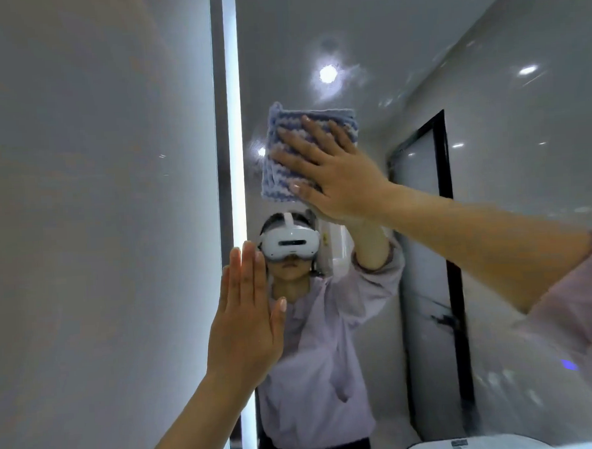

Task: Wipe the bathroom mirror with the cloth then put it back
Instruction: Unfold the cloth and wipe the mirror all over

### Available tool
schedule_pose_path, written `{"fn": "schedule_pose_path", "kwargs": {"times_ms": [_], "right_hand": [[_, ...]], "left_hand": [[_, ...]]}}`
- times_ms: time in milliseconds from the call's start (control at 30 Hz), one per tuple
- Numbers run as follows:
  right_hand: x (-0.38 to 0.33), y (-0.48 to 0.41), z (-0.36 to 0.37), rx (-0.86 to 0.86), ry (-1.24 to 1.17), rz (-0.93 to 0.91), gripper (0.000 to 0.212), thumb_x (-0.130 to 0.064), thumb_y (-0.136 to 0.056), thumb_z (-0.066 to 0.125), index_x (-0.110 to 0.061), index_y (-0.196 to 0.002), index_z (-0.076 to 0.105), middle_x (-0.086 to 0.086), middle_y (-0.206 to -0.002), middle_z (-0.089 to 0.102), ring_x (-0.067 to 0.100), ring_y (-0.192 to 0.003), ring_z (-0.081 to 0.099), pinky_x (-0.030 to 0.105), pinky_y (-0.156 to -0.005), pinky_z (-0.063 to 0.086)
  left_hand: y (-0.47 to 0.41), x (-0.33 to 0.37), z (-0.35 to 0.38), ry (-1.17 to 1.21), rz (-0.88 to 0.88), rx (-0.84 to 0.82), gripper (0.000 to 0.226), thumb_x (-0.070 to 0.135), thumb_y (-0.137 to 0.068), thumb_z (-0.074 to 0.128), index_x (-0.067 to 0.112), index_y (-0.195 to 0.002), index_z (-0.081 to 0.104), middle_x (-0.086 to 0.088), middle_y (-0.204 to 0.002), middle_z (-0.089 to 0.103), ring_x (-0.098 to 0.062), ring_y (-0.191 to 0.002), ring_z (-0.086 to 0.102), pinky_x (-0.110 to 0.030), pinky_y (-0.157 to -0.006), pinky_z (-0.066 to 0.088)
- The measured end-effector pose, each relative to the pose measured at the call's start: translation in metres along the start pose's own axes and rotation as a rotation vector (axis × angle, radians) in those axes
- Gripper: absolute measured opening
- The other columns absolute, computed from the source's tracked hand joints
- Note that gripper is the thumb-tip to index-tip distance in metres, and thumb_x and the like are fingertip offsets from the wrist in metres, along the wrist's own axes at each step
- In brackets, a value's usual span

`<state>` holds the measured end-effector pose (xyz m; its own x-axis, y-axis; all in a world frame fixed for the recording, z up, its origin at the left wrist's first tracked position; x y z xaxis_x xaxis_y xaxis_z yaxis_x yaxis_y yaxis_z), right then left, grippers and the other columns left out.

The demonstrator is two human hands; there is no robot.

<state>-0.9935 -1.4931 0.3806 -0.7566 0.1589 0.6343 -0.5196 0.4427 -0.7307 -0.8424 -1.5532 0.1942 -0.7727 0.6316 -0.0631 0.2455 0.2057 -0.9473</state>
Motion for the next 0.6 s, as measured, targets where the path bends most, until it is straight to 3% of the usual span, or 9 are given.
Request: {"fn": "schedule_pose_path", "kwargs": {"times_ms": [67,100,200,267,333,433,500,533,600], "right_hand": [[0.028,-0.003,-0.006,-0.024,0.033,-0.059,0.059,-0.057,-0.094,0.010,-0.036,-0.149,0.007,-0.004,-0.160,0.004,0.023,-0.146,-0.007,0.047,-0.119,-0.003],[0.048,-0.006,-0.010,0.001,0.006,0.045,0.060,-0.059,-0.093,0.009,-0.037,-0.149,0.006,-0.005,-0.160,0.002,0.022,-0.146,-0.008,0.047,-0.118,-0.003],[0.101,-0.007,-0.015,0.091,-0.186,0.618,0.059,-0.056,-0.094,0.013,-0.037,-0.149,0.003,-0.003,-0.160,-0.005,0.026,-0.146,-0.009,0.047,-0.118,-0.005],[0.094,-0.011,-0.014,0.104,-0.232,0.819,0.058,-0.050,-0.097,0.015,-0.030,-0.151,0.001,0.004,-0.160,-0.006,0.030,-0.145,-0.012,0.049,-0.117,-0.008],[0.059,-0.017,-0.010,0.125,-0.169,0.738,0.058,-0.045,-0.099,0.017,-0.026,-0.151,0.004,0.008,-0.160,-0.002,0.033,-0.145,-0.009,0.049,-0.116,-0.010],[-0.003,-0.013,-0.003,0.064,-0.067,0.182,0.056,-0.048,-0.097,0.018,-0.032,-0.150,0.008,0.000,-0.161,0.003,0.028,-0.146,-0.007,0.047,-0.116,-0.009],[0.002,-0.011,-0.005,-0.005,-0.035,-0.010,0.056,-0.051,-0.096,0.017,-0.036,-0.149,0.008,-0.005,-0.160,0.003,0.024,-0.146,-0.007,0.046,-0.118,-0.006],[0.017,-0.014,-0.007,0.005,-0.043,0.014,0.055,-0.051,-0.097,0.018,-0.037,-0.149,0.009,-0.007,-0.160,0.003,0.023,-0.147,-0.007,0.045,-0.118,-0.007],[0.053,-0.017,-0.011,0.067,-0.110,0.254,0.053,-0.049,-0.098,0.022,-0.037,-0.149,0.011,-0.007,-0.160,0.001,0.023,-0.147,-0.007,0.043,-0.117,-0.009]], "left_hand": [[0.000,0.001,-0.001,0.013,0.009,0.005,0.066,0.042,-0.096,0.027,0.006,-0.149,0.009,-0.010,-0.159,0.003,-0.024,-0.147,-0.003,-0.031,-0.120,-0.004],[0.000,0.001,-0.001,0.008,0.010,0.001,0.067,0.043,-0.096,0.026,0.006,-0.149,0.008,-0.010,-0.159,0.002,-0.025,-0.146,-0.003,-0.030,-0.119,-0.004],[0.000,0.000,-0.001,0.001,0.005,-0.010,0.068,0.043,-0.096,0.026,0.006,-0.149,0.003,-0.010,-0.159,-0.004,-0.024,-0.146,-0.007,-0.031,-0.119,-0.003],[0.001,0.000,-0.001,0.001,0.009,-0.017,0.069,0.044,-0.096,0.025,0.006,-0.149,0.001,-0.010,-0.159,-0.007,-0.024,-0.146,-0.008,-0.031,-0.119,-0.002],[0.001,0.000,0.000,0.005,0.008,-0.007,0.068,0.043,-0.096,0.026,0.006,-0.149,0.002,-0.010,-0.159,-0.005,-0.024,-0.146,-0.007,-0.032,-0.120,-0.002],[0.001,0.000,0.001,0.002,0.020,0.008,0.066,0.040,-0.097,0.025,0.003,-0.148,0.006,-0.013,-0.159,0.000,-0.027,-0.146,-0.003,-0.034,-0.120,0.001],[0.001,0.001,0.002,-0.023,0.038,0.005,0.065,0.040,-0.097,0.022,0.002,-0.148,0.007,-0.015,-0.158,0.001,-0.029,-0.146,-0.002,-0.039,-0.120,0.006],[0.001,0.001,0.002,-0.031,0.039,-0.002,0.065,0.041,-0.097,0.022,0.002,-0.148,0.006,-0.015,-0.158,0.000,-0.029,-0.146,-0.003,-0.041,-0.120,0.008],[0.000,0.000,0.000,-0.015,0.012,-0.015,0.067,0.043,-0.096,0.023,0.005,-0.149,0.005,-0.012,-0.159,-0.002,-0.027,-0.146,-0.005,-0.039,-0.119,0.006]]}}
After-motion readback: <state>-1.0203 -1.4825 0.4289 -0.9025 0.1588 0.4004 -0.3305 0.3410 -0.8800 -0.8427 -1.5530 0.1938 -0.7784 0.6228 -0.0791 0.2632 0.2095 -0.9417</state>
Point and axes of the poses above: each hand's wrist, its own y-axis away from the middle knuckle, its own z-axis out of the palm, x = y × z, the point moved 3 cm from there along -y, towards the middle knuckle
